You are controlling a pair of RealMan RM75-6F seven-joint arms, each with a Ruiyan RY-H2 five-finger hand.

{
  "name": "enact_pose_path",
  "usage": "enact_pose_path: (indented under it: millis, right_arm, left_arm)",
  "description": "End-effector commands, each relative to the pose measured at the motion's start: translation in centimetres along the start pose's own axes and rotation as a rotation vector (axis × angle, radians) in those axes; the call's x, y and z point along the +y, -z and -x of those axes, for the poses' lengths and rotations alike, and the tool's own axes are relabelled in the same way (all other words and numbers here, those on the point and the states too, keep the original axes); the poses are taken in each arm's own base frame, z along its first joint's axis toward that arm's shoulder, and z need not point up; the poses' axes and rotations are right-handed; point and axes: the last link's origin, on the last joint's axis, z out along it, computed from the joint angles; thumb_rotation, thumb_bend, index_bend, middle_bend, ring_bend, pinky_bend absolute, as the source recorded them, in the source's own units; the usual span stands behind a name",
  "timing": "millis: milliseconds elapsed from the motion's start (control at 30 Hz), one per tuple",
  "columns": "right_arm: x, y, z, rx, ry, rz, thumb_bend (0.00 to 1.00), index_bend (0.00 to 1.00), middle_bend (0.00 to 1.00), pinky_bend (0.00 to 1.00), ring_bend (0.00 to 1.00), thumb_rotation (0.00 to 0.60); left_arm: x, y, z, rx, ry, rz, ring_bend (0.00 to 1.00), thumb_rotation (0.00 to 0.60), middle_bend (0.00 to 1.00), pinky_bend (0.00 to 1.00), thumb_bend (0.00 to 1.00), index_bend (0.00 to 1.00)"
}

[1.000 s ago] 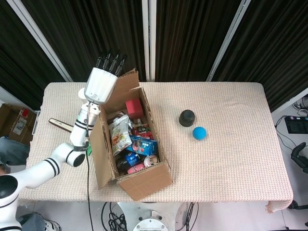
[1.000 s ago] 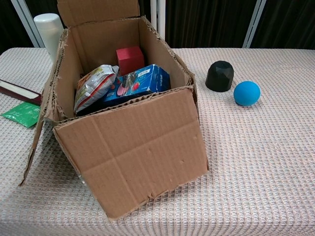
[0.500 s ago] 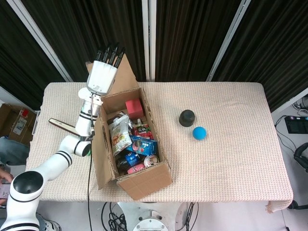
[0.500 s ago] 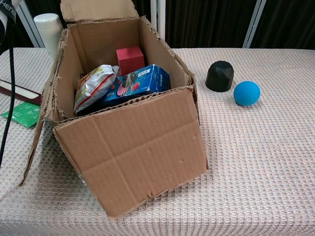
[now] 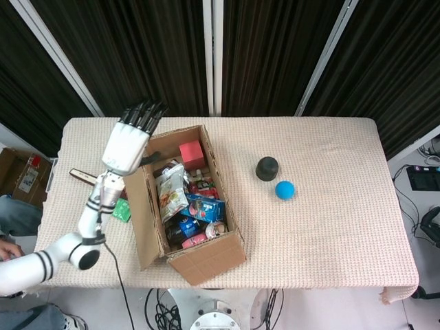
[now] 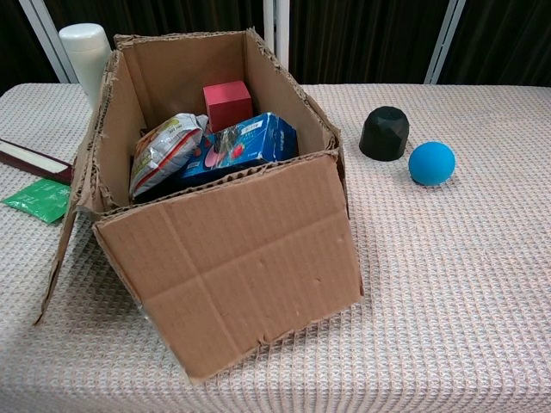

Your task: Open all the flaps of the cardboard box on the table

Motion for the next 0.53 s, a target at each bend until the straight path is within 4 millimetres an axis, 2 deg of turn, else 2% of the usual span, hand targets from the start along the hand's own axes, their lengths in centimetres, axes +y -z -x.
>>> enact_pose_path:
  millis: [33,133,233,400,533]
  right_arm:
    - [2.0,2.3,1.4,-0.086,0.194,0.087,0.76,0.00,0.00,0.00,0.00,0.600]
    - [3.4,4.4,2.0,-0.166,0.311,0.141,0.72,0.00,0.00,0.00,0.00,0.600]
    - [4.5,6.2,2.4,-0.218,0.374,0.196,0.68,0.00,0.00,0.00,0.00,0.600]
    - [5.4,7.5,2.7,-0.247,0.384,0.212,0.68,0.00,0.00,0.00,0.00,0.600]
    - [5.1,7.5,2.9,-0.238,0.379,0.183,0.68,0.00,0.00,0.00,0.00,0.600]
  left_arm:
    - [-5.1,13.9,-3.6,-0.167,-0.019,-0.195,0.07,0.600,0.10,0.20,0.03,0.10]
    - [-6.4,18.7,-3.4,-0.230,-0.055,-0.273,0.07,0.600,0.10,0.20,0.03,0.10]
    - [-7.4,22.4,-3.1,-0.271,-0.048,-0.326,0.07,0.600,0.10,0.20,0.03,0.09]
    - [-9.3,26.4,-2.6,-0.275,-0.009,-0.340,0.07,0.600,0.10,0.20,0.03,0.08]
    - [-9.8,27.4,-2.2,-0.281,0.009,-0.351,0.07,0.591,0.10,0.20,0.03,0.08]
